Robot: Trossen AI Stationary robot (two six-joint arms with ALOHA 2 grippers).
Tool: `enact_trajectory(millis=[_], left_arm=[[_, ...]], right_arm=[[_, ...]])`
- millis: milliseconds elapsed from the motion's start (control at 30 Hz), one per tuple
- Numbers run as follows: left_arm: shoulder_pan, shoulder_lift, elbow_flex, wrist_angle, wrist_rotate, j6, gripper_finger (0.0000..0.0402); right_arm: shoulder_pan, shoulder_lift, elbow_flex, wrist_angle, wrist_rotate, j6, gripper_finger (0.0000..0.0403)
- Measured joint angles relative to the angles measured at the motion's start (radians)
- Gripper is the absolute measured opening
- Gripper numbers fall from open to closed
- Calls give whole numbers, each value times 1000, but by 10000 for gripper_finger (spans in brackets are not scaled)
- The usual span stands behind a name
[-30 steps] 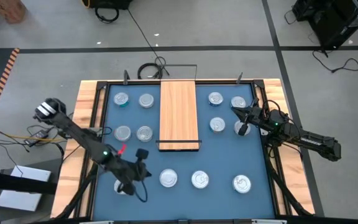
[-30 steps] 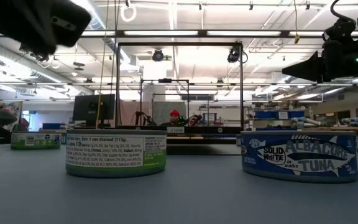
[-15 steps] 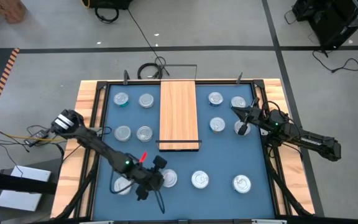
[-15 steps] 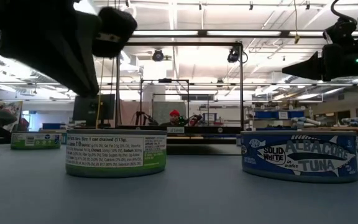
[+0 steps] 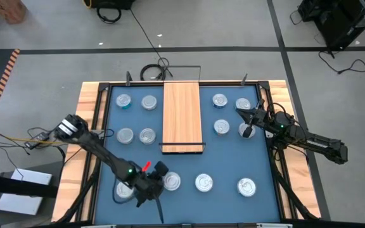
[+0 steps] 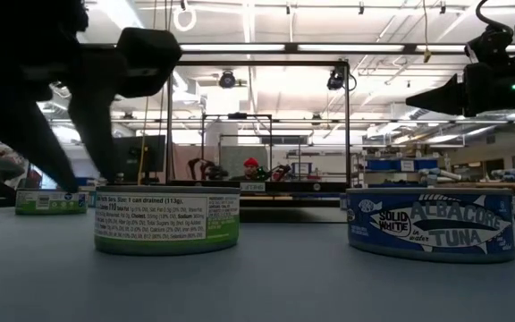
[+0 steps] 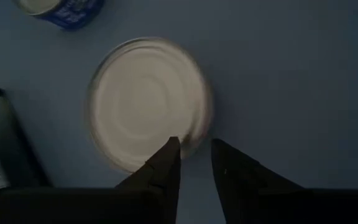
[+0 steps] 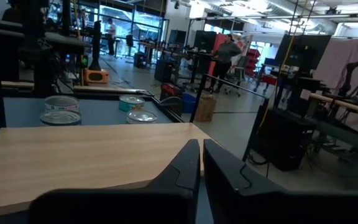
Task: Stack canned seafood by type on shelf
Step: Put the green tuna can on the shelf
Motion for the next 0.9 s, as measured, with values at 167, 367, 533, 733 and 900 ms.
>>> enact_trajectory(millis=[167, 367, 533, 733, 900], left_arm=[[-24, 40, 0, 21, -78, 53, 96], [-33, 64, 1, 40, -108, 68, 90], [-33, 65, 2, 48, -113, 67, 47], [-32, 66, 21, 28, -109, 63, 7], [-19, 69, 83, -48, -38, 21, 2]], right_arm=[[0, 0, 0, 0, 0, 0, 28], [0, 0, 0, 0, 0, 0, 28], [0, 0, 0, 0, 0, 0, 32], [0, 0, 0, 0, 0, 0, 29], [0, 0, 0, 0, 0, 0, 27]])
